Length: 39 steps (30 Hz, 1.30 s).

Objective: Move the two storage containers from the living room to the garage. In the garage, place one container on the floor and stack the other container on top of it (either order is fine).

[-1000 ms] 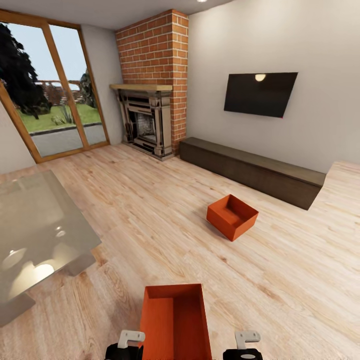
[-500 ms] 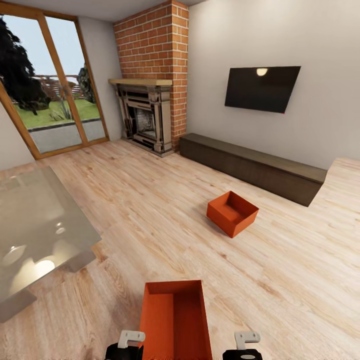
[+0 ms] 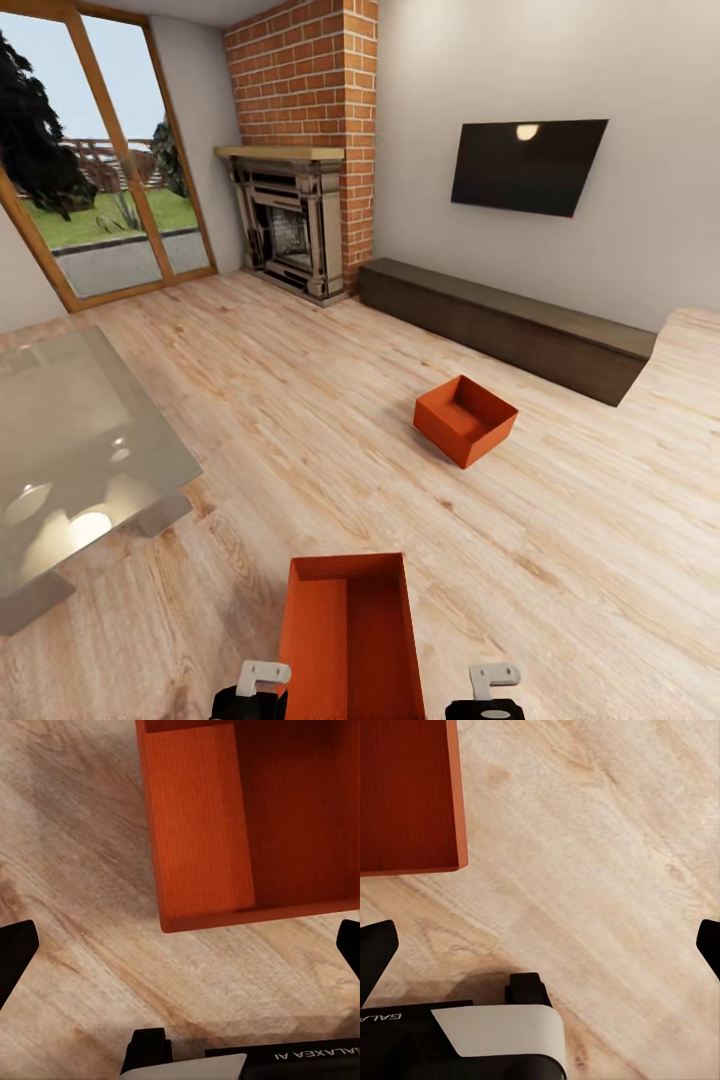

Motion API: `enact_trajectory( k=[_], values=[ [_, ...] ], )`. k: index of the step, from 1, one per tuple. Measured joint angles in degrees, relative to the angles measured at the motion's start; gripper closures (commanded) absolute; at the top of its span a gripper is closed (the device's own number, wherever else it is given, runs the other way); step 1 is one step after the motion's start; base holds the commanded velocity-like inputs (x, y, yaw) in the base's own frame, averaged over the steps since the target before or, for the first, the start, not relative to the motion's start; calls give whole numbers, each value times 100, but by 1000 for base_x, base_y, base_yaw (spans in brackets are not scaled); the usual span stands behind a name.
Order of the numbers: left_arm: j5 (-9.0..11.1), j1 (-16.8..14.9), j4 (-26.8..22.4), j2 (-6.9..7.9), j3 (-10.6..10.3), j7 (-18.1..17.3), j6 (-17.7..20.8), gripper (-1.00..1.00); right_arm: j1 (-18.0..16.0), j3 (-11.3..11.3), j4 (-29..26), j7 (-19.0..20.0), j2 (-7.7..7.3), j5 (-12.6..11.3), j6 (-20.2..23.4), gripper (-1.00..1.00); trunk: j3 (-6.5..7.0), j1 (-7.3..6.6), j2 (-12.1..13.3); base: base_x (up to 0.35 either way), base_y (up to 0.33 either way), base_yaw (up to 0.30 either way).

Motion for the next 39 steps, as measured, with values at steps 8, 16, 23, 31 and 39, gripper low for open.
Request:
enact_trajectory(
  k=[8,16,23,31,39],
  values=[
    [0,0,0,0,6,-6,0,-100,0,0,1,0,0,0,0,-100,-74,0,0,0,0,0],
    [0,0,1,0,8,-7,0,-100,0,0,1,0,0,0,0,-100,-147,0,0,0,0,0],
    [0,0,1,0,2,-4,0,-100,0,0,1,0,0,0,0,-100,-212,0,0,0,0,0],
    [8,0,-9,0,28,6,0,-100,0,0,1,0,0,0,0,-100,-286,0,0,0,0,0],
    [328,-16,-113,78,45,52,26,-100,0,2,1,-11,0,2,0,-100,-359,0,0,0,0,0]
  ],
)
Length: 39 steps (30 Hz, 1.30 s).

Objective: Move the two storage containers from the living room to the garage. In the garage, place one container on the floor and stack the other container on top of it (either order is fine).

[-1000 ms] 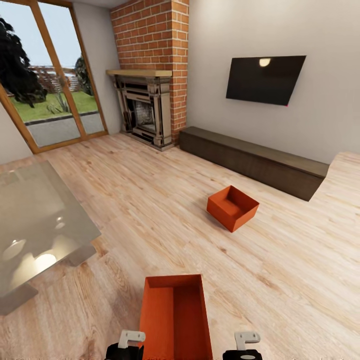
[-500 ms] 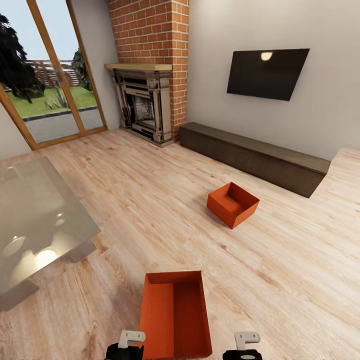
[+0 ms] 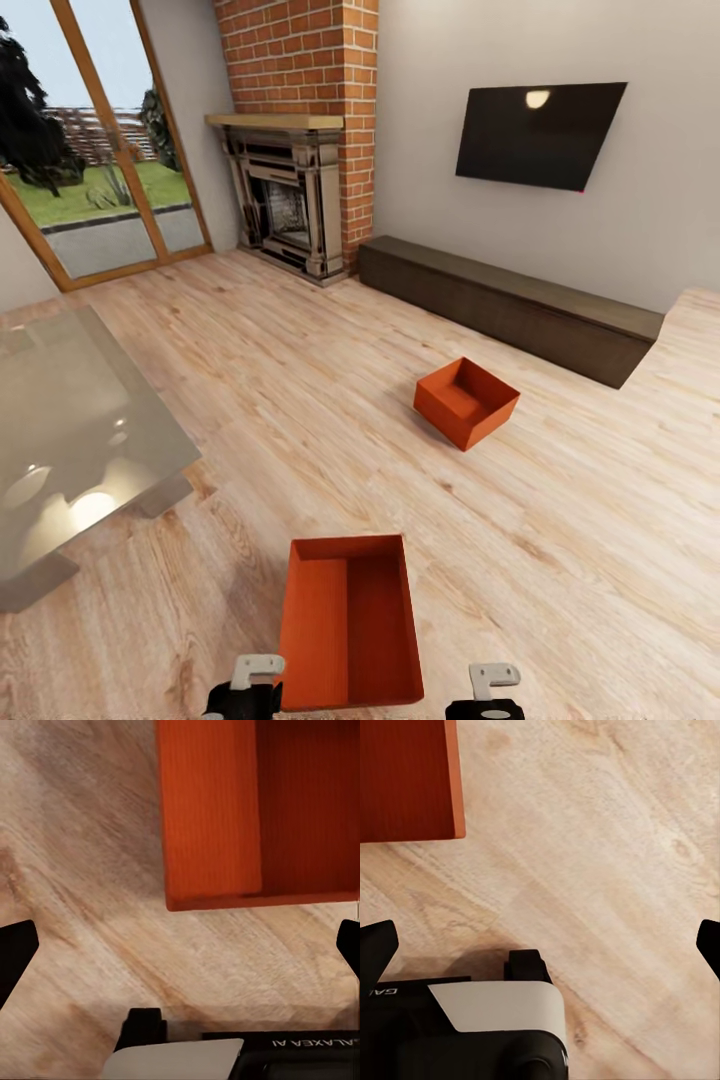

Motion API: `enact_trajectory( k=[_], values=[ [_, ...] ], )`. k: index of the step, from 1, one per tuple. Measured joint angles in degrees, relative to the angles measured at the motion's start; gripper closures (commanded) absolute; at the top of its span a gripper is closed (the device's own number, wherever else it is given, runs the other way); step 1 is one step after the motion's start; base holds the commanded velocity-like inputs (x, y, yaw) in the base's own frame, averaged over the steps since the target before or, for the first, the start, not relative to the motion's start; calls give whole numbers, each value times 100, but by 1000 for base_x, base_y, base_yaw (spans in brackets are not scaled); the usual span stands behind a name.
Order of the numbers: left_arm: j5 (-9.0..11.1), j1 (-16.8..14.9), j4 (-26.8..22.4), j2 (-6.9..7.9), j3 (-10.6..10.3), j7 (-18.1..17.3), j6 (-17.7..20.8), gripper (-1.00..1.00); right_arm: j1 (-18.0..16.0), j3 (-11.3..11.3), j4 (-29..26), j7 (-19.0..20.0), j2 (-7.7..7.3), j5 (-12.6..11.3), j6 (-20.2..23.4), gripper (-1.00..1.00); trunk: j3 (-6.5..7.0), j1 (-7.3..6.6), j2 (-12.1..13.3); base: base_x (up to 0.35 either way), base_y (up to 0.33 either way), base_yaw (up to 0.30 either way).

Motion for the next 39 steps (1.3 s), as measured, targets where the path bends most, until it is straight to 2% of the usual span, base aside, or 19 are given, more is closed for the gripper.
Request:
enact_trajectory(
  k=[5,10,20,39],
  values=[
    [359,-2,-34,84,-5,-27,0,-100,0,3,0,-4,0,3,0,-100,-44,0,0,0,0,0],
    [469,-2,-51,128,-7,-41,-13,-100,0,5,0,-7,0,6,-5,-100,-65,0,0,0,0,0],
    [510,-2,-118,156,-2,-43,-17,-100,0,6,0,-10,0,6,-9,-100,-86,0,0,0,0,0],
    [514,-2,-121,151,-10,-45,-18,-100,0,26,6,-6,0,9,-9,-100,-254,0,0,0,0,0]
  ],
)
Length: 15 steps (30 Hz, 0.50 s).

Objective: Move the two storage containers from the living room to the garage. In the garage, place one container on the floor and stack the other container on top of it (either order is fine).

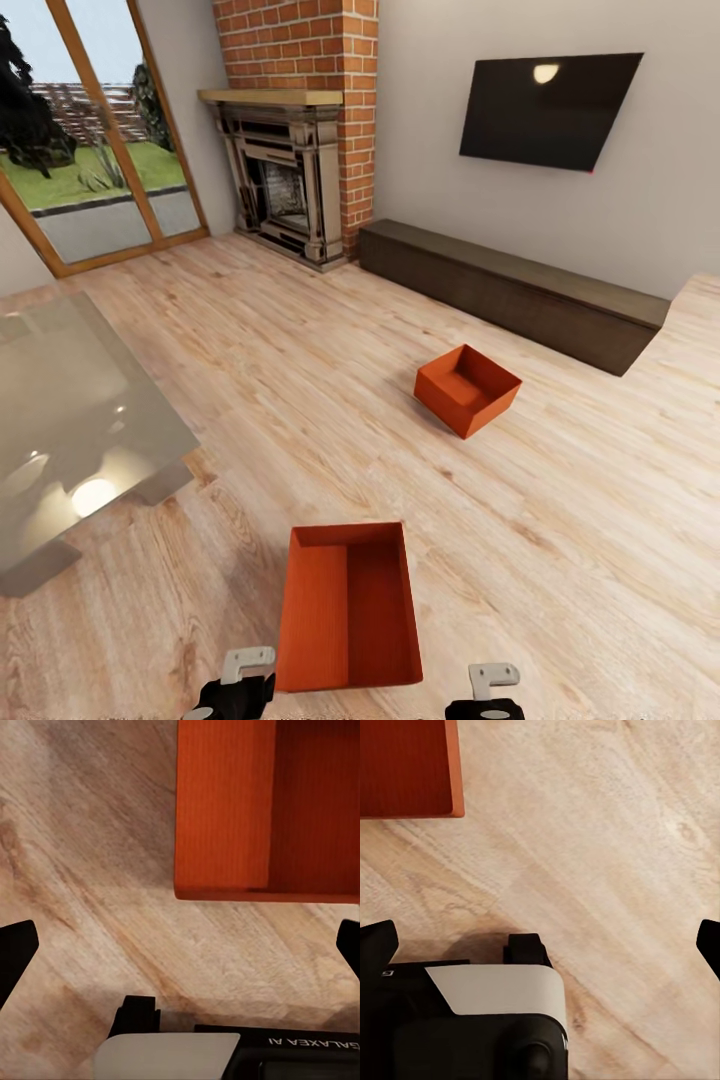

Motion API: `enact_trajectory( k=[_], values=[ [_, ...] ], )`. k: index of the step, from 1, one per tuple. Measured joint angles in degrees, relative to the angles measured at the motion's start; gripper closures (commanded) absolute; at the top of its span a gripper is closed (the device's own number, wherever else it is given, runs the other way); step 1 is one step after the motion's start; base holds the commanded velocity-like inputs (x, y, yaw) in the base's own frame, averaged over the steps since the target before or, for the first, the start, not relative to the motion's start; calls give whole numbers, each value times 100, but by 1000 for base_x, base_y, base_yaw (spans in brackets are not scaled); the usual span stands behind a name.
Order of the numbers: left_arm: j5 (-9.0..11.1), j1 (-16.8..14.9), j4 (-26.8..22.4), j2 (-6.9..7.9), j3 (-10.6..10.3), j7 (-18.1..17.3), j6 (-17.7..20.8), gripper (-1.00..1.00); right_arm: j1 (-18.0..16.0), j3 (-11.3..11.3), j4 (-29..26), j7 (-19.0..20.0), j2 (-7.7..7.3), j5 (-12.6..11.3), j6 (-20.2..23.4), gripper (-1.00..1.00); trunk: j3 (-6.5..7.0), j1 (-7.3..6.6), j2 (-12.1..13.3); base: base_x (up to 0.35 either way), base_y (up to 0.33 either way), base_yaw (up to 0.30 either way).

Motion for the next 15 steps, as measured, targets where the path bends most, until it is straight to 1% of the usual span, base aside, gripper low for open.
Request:
enact_trajectory(
  k=[6,10,13,15],
  values=[
    [0,0,-6,8,5,3,-4,-100,0,3,2,0,0,3,-1,-100,-56,0,0,0,0,0],
    [-1,-5,-7,128,12,22,-19,-100,-2,4,-2,7,-2,12,-5,-100,-94,0,0,0,0,0],
    [-1,-12,-3,163,10,21,-83,-100,-29,4,-4,12,-4,13,-8,-100,-122,0,0,0,0,0],
    [-9,-42,-4,181,6,29,-132,-100,-132,4,-5,12,6,19,-5,-100,-137,0,0,0,0,0]
  ],
)
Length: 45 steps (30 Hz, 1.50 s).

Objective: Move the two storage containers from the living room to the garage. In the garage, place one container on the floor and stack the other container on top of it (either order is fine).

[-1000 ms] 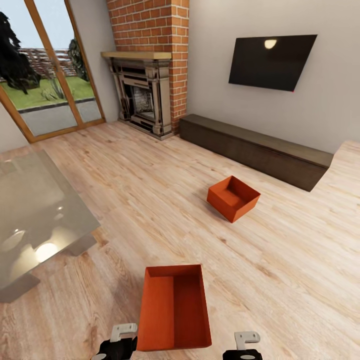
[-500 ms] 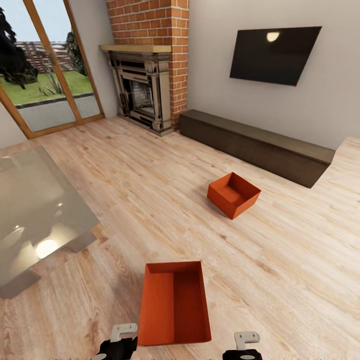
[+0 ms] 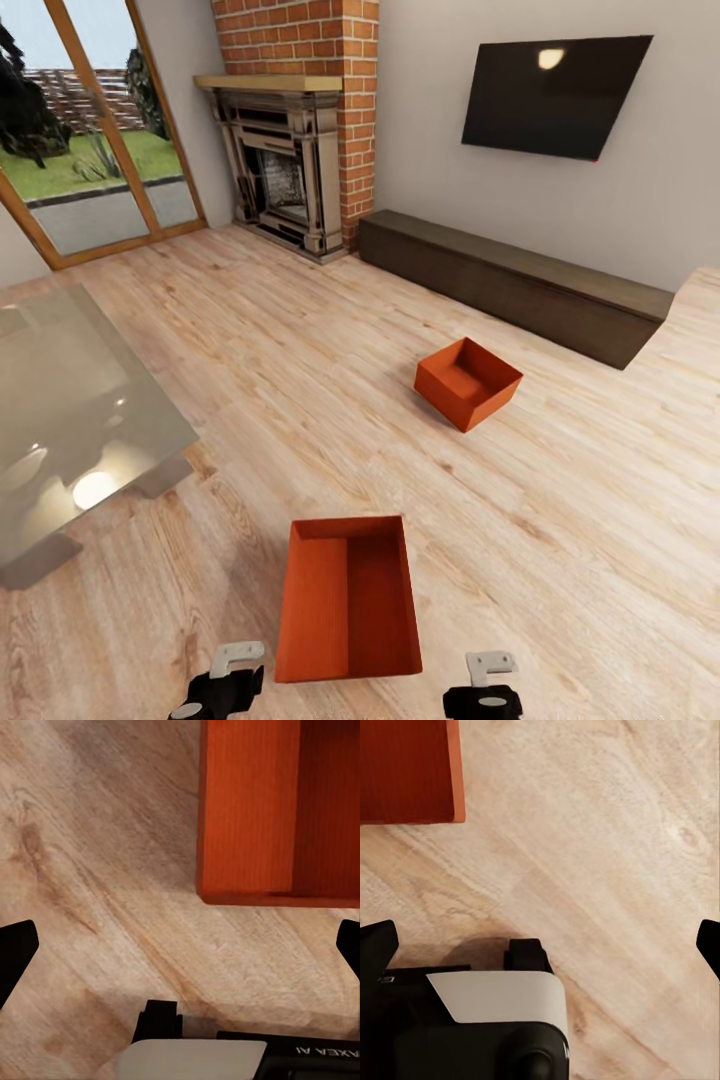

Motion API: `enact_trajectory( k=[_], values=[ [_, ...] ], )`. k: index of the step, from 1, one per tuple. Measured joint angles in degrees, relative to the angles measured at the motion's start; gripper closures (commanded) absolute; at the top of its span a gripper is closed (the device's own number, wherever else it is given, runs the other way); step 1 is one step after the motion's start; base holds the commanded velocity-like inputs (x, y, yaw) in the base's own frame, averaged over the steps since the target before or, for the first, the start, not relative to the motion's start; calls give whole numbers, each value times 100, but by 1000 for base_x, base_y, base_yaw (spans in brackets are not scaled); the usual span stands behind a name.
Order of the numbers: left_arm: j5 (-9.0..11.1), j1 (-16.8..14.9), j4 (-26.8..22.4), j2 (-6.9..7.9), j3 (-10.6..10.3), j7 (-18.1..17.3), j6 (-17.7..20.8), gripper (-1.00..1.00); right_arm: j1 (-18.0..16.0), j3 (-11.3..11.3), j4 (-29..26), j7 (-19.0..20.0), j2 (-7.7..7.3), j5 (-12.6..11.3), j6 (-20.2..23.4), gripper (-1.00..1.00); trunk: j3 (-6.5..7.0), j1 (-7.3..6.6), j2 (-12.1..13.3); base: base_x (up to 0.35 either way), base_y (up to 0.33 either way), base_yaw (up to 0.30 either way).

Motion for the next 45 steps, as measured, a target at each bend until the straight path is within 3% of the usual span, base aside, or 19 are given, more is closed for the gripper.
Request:
enact_trajectory(
  k=[6,28,36,42,45],
  values=[
    [-63,-65,18,2,-47,8,-15,-100,-305,21,-7,-26,144,27,16,-100,-19,0,0,0,0,0],
    [-77,-93,-11,19,-81,9,-76,-100,-378,65,1,-10,159,23,10,-100,-22,0,0,0,0,0],
    [-148,-434,-11,10,-80,1,-57,-100,-378,66,5,-10,150,28,6,-100,-22,0,0,0,0,0],
    [-157,-508,-17,14,-83,0,-70,-100,-397,70,-22,-10,156,39,1,-100,-22,0,0,0,0,0],
    [-161,-599,-60,17,-85,-1,-70,-100,-625,77,-57,-34,165,48,9,-100,-21,0,0,0,0,0]
  ],
)
